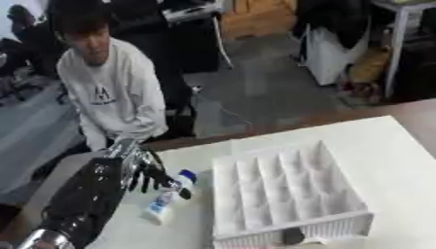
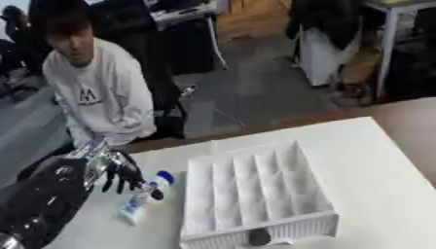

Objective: Pick up objects on the table and place them in the box.

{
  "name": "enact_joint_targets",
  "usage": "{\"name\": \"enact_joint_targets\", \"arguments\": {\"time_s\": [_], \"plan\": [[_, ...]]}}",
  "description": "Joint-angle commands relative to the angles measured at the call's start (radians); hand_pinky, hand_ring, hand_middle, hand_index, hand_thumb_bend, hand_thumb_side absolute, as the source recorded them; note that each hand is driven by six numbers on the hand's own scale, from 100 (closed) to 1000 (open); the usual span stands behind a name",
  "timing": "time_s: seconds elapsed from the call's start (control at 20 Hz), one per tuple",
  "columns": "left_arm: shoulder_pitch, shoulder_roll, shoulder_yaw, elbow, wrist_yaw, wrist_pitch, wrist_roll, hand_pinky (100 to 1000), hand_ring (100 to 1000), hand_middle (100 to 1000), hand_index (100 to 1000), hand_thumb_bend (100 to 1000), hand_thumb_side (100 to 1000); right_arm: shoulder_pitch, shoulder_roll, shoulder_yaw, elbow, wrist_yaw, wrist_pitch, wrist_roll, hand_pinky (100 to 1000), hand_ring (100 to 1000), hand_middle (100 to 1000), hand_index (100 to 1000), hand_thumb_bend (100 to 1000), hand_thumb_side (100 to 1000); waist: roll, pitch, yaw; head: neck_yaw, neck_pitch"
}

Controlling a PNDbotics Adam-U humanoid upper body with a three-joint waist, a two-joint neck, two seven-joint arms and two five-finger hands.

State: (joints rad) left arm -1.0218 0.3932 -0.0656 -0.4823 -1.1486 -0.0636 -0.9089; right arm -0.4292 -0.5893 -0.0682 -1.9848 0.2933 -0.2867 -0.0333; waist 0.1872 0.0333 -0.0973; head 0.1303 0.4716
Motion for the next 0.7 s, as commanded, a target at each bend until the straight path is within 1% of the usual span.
{"name": "enact_joint_targets", "arguments": {"time_s": [0.05,0.1,0.15,0.2,0.25,0.4,0.5,0.6,0.65,0.7], "plan": [[-0.015,0.024,0.011,-0.050,0.007,0.023,0.011,432,710,842,938,863,885,-0.016,-0.013,0.002,-0.015,-0.003,-0.001,0.014,461,520,448,565,368,853,-0.008,-0.009,-0.001,-0.001,-0.017],[-0.015,0.025,0.010,-0.062,0.001,0.031,0.024,443,717,846,940,856,891,-0.017,-0.012,0.002,-0.015,-0.004,-0.001,0.016,462,520,448,565,368,854,-0.008,-0.009,-0.002,0.001,-0.017],[-0.014,0.025,0.009,-0.074,-0.010,0.041,0.044,432,709,841,937,860,885,-0.018,-0.012,0.003,-0.015,-0.005,-0.001,0.018,462,520,448,565,367,854,-0.007,-0.009,-0.003,0.003,-0.017],[-0.012,0.023,0.009,-0.077,-0.016,0.045,0.058,439,711,840,937,832,896,-0.019,-0.012,0.003,-0.015,-0.005,-0.001,0.019,462,520,448,565,368,854,-0.007,-0.009,-0.003,0.004,-0.017],[-0.012,0.025,0.010,-0.087,-0.027,0.056,0.089,440,692,831,931,813,909,-0.020,-0.012,0.004,-0.015,-0.006,-0.002,0.021,462,520,448,565,369,855,-0.007,-0.008,-0.004,0.009,-0.017],[-0.008,0.021,0.020,-0.096,-0.056,0.098,0.200,439,679,807,919,832,950,-0.025,-0.010,0.006,-0.015,-0.008,-0.002,0.025,462,520,448,565,371,855,-0.006,-0.004,-0.009,0.025,-0.016],[-0.004,0.015,0.033,-0.085,-0.056,0.128,0.256,440,708,820,933,840,975,-0.030,-0.009,0.007,-0.015,-0.009,-0.002,0.029,463,520,448,566,371,857,-0.005,-0.002,-0.013,0.040,-0.014],[0.001,0.007,0.038,-0.069,-0.055,0.149,0.290,426,714,836,941,841,991,-0.034,-0.008,0.009,-0.015,-0.009,-0.002,0.033,463,521,448,567,373,857,-0.004,0.000,-0.016,0.048,-0.014],[0.004,0.001,0.048,-0.060,-0.046,0.161,0.303,399,706,848,946,843,1000,-0.036,-0.006,0.010,-0.015,-0.010,-0.003,0.036,464,521,448,567,374,857,-0.005,0.002,-0.018,0.053,-0.016],[0.006,-0.005,0.055,-0.051,-0.038,0.175,0.314,397,704,848,945,843,1000,-0.038,-0.005,0.011,-0.015,-0.010,-0.003,0.038,464,521,448,567,374,857,-0.004,0.002,-0.019,0.056,-0.017]]}}
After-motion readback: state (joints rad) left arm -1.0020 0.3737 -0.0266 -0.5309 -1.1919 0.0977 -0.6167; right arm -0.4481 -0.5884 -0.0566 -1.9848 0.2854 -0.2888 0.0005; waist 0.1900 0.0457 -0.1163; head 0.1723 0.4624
